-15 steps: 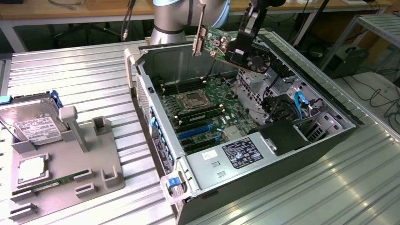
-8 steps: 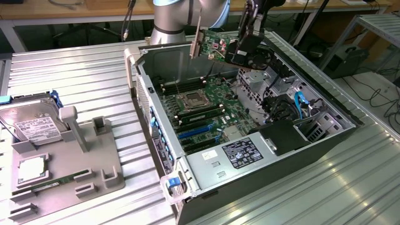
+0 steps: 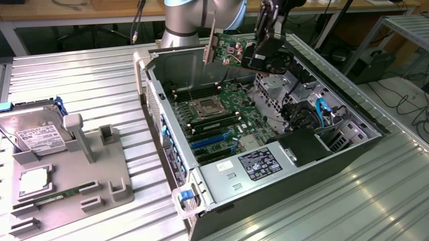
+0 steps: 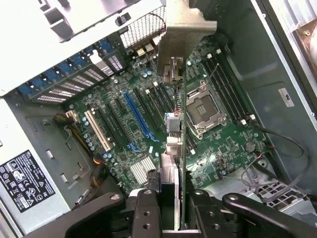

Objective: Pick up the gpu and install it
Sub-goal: 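Insert the gpu into the slot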

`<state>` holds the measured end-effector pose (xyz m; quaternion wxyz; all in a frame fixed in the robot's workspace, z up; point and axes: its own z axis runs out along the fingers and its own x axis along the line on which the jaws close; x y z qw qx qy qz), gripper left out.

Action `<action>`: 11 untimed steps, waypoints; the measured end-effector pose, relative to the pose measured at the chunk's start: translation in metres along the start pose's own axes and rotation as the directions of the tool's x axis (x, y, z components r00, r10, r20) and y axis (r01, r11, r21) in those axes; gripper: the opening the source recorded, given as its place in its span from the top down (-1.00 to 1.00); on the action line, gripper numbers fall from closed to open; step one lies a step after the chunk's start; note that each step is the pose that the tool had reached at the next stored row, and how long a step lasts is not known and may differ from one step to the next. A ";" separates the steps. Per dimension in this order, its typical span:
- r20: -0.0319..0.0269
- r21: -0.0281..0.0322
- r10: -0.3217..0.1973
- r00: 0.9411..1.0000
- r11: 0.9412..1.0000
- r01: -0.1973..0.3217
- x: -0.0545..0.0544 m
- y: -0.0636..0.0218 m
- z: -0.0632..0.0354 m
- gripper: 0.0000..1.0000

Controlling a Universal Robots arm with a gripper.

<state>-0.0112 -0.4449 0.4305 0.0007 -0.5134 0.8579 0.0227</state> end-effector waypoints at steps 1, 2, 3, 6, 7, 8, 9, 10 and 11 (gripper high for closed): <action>0.000 0.000 -0.009 1.000 1.000 0.009 0.000 0.0000 0.0000 0.45; -0.001 0.000 -0.016 1.000 1.000 0.016 0.000 0.0000 0.0000 0.45; -0.001 -0.001 -0.024 1.000 1.000 0.024 0.000 0.0000 0.0000 0.45; -0.002 -0.001 -0.047 0.999 0.999 0.047 0.000 0.0000 0.0000 0.45; -0.002 -0.001 -0.054 0.999 0.999 0.054 0.000 0.0000 0.0000 0.45; -0.002 -0.002 -0.063 0.998 0.998 0.063 0.000 0.0000 0.0000 0.45; -0.003 -0.002 -0.071 0.997 0.997 0.071 0.000 0.0000 0.0000 0.45; -0.003 -0.002 -0.079 0.997 0.997 0.079 0.000 0.0000 0.0000 0.45; -0.003 -0.002 -0.088 0.996 0.996 0.088 0.000 0.0000 0.0000 0.45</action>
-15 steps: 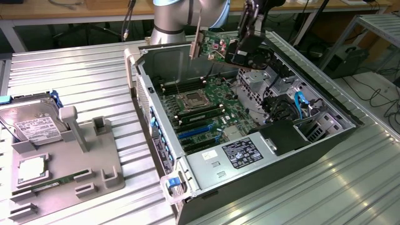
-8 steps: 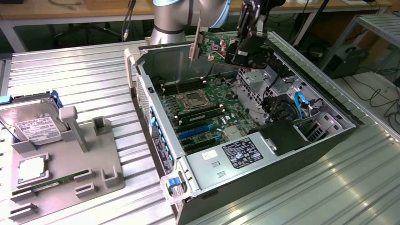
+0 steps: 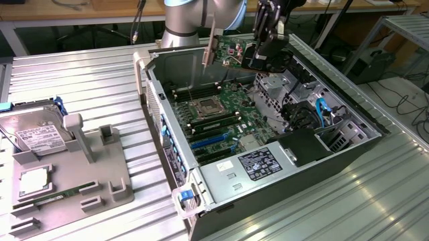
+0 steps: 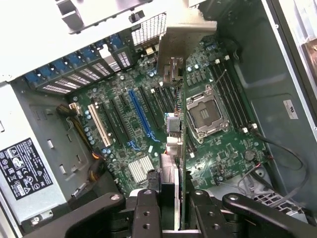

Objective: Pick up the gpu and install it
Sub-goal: 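Insert the gpu into the slot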

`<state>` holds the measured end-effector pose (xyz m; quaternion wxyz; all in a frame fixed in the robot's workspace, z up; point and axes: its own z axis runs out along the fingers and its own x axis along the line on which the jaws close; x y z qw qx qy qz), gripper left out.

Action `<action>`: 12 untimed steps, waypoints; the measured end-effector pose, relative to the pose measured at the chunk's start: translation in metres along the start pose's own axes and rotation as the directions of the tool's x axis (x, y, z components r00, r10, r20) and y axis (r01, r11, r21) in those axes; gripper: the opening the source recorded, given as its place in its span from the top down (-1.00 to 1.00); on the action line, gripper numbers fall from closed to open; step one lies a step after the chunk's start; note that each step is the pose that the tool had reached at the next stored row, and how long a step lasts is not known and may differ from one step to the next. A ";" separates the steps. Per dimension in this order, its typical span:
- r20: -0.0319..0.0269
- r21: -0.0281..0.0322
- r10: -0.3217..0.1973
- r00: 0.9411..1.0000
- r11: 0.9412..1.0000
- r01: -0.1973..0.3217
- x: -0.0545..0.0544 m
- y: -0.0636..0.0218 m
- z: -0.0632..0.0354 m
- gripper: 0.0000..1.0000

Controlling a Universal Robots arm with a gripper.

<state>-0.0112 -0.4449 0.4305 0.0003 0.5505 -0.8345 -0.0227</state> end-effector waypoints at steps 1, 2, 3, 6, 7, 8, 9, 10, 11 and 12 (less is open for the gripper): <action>0.000 0.000 -0.008 1.000 1.000 0.008 0.000 0.0000 0.0000 0.45; -0.001 0.000 -0.016 1.000 1.000 0.016 0.000 0.0000 0.0000 0.45; -0.001 -0.001 -0.026 1.000 1.000 0.026 0.000 0.0000 0.0000 0.45; -0.003 -0.002 -0.068 0.998 0.998 0.068 0.000 0.0000 0.0000 0.45; -0.003 -0.002 -0.076 0.997 0.997 0.076 0.000 0.0000 0.0000 0.45; -0.003 -0.002 -0.084 0.996 0.996 0.084 0.000 0.0000 0.0000 0.45; -0.004 -0.002 -0.095 0.995 0.995 0.095 0.000 0.0000 0.0000 0.45; -0.004 -0.003 -0.104 0.995 0.995 0.104 0.000 0.0000 0.0000 0.45; -0.004 -0.003 -0.111 0.994 0.994 0.111 0.000 0.0000 0.0000 0.45; -0.004 -0.003 -0.120 0.993 0.993 0.120 0.000 0.0000 0.0000 0.45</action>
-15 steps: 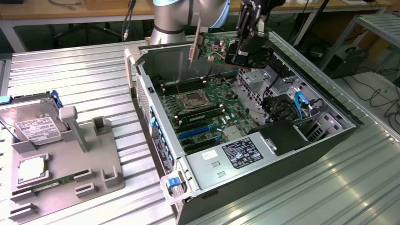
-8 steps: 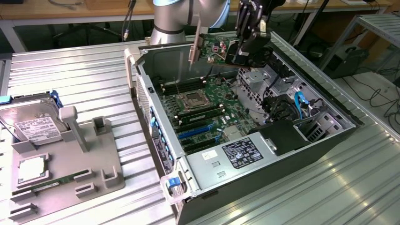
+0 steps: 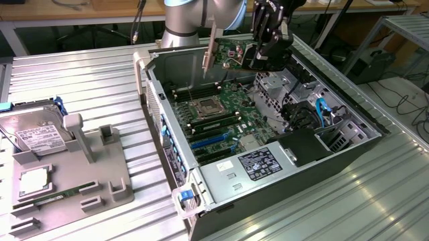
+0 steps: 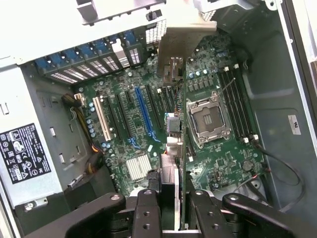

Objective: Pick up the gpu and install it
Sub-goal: 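Insert the gpu into the slot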

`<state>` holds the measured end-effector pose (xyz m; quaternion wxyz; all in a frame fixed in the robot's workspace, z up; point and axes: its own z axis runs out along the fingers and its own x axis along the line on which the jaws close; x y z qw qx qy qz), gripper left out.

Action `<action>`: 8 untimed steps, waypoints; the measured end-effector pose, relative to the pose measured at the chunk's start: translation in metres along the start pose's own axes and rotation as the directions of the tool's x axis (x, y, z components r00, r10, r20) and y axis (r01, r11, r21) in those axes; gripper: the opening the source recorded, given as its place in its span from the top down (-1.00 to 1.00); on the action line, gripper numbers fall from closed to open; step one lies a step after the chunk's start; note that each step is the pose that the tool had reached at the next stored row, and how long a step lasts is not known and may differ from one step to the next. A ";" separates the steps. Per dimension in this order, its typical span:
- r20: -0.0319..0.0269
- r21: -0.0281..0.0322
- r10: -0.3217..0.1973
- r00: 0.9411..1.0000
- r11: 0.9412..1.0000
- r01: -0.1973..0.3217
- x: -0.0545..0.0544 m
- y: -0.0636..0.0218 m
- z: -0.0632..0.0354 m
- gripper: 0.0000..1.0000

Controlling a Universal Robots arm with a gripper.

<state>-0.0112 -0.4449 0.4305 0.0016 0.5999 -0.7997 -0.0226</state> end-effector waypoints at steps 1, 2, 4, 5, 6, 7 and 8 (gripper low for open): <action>0.000 0.000 -0.008 1.000 1.000 0.008 0.000 0.0000 0.0000 0.45; -0.001 0.000 -0.016 1.000 1.000 0.016 0.000 0.0000 0.0000 0.45; -0.001 -0.001 -0.033 0.999 0.999 0.033 0.000 0.0000 0.0000 0.45; -0.002 -0.001 -0.046 0.999 0.999 0.046 0.000 0.0000 0.0000 0.45; -0.002 -0.001 -0.057 0.998 0.998 0.057 0.000 0.0000 0.0000 0.45; -0.002 -0.002 -0.065 0.998 0.998 0.065 0.000 0.0000 0.0000 0.45; -0.003 -0.002 -0.073 0.997 0.997 0.073 0.000 0.0000 0.0000 0.45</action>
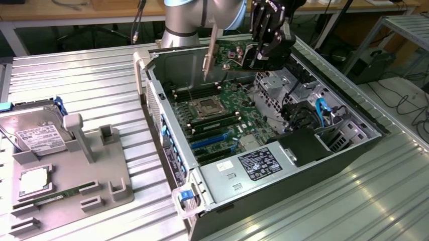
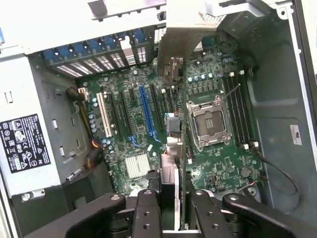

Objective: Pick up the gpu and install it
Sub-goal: 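Insert the gpu into the slot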

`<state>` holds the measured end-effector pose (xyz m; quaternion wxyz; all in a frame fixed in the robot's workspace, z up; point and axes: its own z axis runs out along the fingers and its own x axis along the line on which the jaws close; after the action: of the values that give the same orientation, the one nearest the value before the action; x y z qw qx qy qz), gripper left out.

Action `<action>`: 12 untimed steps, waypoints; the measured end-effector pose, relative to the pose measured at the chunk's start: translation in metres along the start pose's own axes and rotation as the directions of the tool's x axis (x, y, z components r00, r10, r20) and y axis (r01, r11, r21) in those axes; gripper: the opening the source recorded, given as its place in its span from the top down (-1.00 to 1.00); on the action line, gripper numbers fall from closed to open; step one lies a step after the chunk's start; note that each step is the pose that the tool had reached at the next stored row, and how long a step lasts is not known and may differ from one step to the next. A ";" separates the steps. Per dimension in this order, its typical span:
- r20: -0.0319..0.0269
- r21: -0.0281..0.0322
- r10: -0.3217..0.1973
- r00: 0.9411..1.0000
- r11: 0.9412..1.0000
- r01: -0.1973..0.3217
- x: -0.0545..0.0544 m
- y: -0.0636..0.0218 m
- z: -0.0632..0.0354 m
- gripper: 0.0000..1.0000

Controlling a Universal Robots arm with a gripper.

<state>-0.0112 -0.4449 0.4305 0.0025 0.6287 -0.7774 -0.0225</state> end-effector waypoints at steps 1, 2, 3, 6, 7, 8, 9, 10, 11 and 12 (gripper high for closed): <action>0.000 0.000 -0.009 1.000 1.000 0.009 0.000 0.0000 0.0000 0.45; -0.001 0.000 -0.017 1.000 1.000 0.017 0.000 0.0000 0.0000 0.45; -0.001 -0.001 -0.025 1.000 1.000 0.025 0.000 0.0000 0.0000 0.45; -0.002 -0.001 -0.051 0.999 0.999 0.051 0.000 0.0000 0.0000 0.45; -0.002 -0.002 -0.059 0.998 0.998 0.059 0.000 0.0000 0.0000 0.45; -0.003 -0.002 -0.067 0.998 0.998 0.067 0.000 0.0000 0.0000 0.45; -0.003 -0.002 -0.077 0.997 0.997 0.077 0.000 0.0000 0.0000 0.45; -0.003 -0.002 -0.087 0.996 0.996 0.087 0.000 0.0000 0.0000 0.45; -0.004 -0.003 -0.096 0.995 0.995 0.096 0.000 0.0000 0.0000 0.45; -0.004 -0.003 -0.106 0.994 0.994 0.106 0.000 0.0000 0.0000 0.45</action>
<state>-0.0112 -0.4449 0.4304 0.0037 0.6692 -0.7427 -0.0224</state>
